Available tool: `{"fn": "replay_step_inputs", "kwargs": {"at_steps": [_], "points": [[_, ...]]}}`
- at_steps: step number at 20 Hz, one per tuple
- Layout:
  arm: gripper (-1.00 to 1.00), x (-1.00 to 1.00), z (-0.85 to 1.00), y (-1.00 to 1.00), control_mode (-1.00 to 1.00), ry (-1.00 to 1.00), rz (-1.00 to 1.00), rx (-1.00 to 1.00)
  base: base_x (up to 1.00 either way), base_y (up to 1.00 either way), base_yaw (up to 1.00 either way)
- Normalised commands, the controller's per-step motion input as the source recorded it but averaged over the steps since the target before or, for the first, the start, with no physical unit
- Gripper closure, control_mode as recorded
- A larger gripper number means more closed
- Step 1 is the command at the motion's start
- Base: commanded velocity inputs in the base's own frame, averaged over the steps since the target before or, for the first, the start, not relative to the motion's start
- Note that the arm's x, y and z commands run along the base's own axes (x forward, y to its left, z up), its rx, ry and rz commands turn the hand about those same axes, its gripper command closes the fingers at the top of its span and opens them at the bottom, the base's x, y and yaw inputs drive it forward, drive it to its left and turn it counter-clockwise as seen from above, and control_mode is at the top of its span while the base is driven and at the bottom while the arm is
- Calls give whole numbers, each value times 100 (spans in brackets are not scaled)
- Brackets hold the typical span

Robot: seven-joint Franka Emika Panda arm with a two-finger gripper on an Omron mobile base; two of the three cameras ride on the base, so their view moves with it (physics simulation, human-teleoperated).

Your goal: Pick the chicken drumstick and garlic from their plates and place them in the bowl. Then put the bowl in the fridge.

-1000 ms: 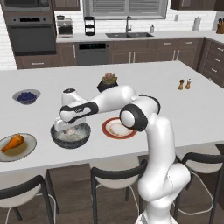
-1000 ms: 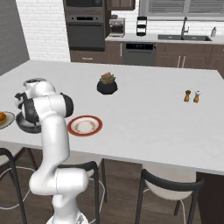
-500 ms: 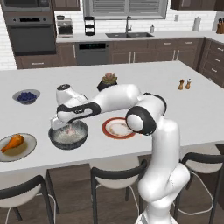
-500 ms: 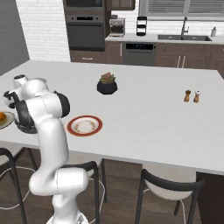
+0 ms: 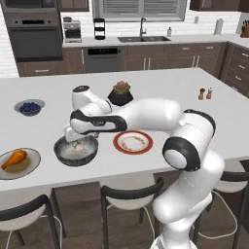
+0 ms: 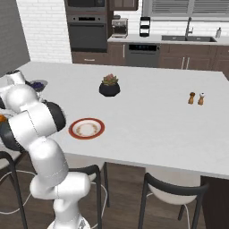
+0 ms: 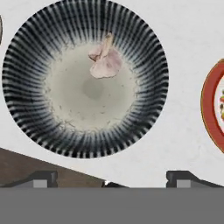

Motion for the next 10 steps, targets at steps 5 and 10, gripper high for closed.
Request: {"fn": "replay_step_inputs", "kwargs": {"at_steps": [5, 10], "points": [[-100, -51, 35, -98, -100, 3, 0, -3, 0, 0, 0], [-100, -55, 5, -100, -100, 0, 0, 1, 0, 0, 0]]}}
